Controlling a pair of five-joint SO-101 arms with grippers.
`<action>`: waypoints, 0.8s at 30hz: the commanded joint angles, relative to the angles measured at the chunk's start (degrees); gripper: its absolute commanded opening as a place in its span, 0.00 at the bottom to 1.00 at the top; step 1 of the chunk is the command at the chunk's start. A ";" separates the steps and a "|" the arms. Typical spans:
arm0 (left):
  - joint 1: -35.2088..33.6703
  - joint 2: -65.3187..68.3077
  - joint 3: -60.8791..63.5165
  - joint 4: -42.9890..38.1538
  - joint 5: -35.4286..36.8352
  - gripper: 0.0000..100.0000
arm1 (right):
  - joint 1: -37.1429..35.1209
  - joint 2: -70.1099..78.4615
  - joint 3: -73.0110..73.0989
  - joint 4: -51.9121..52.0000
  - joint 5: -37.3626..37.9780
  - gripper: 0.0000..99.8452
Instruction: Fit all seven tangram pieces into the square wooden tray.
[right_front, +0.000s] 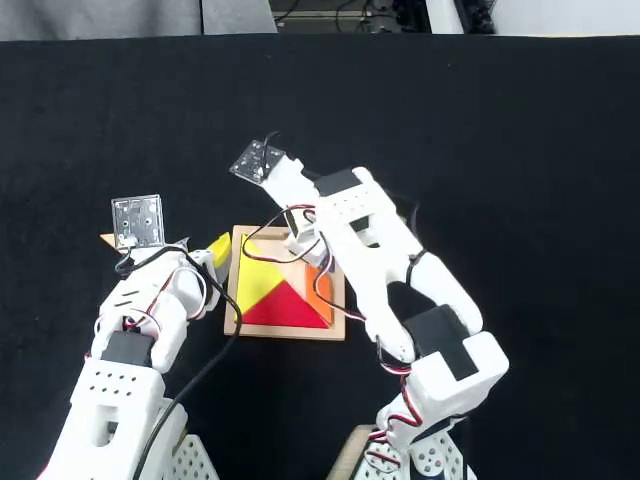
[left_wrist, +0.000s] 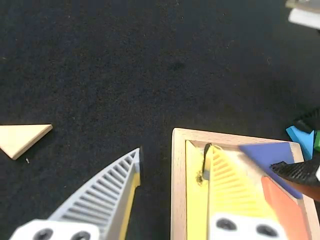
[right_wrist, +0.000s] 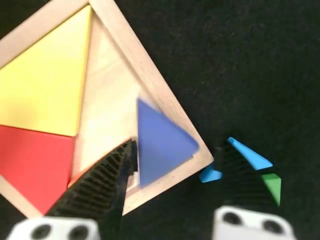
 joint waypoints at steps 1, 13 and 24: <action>0.66 -0.79 -0.31 -0.88 -0.53 0.21 | -0.79 -0.48 -0.40 -0.79 -1.67 0.31; 0.66 -0.79 -0.31 -0.97 -0.53 0.21 | -1.05 -1.19 -5.49 -2.37 -7.56 0.09; 0.66 -0.79 -0.31 -0.97 -0.53 0.21 | -7.65 -1.10 -2.86 -2.81 -8.70 0.01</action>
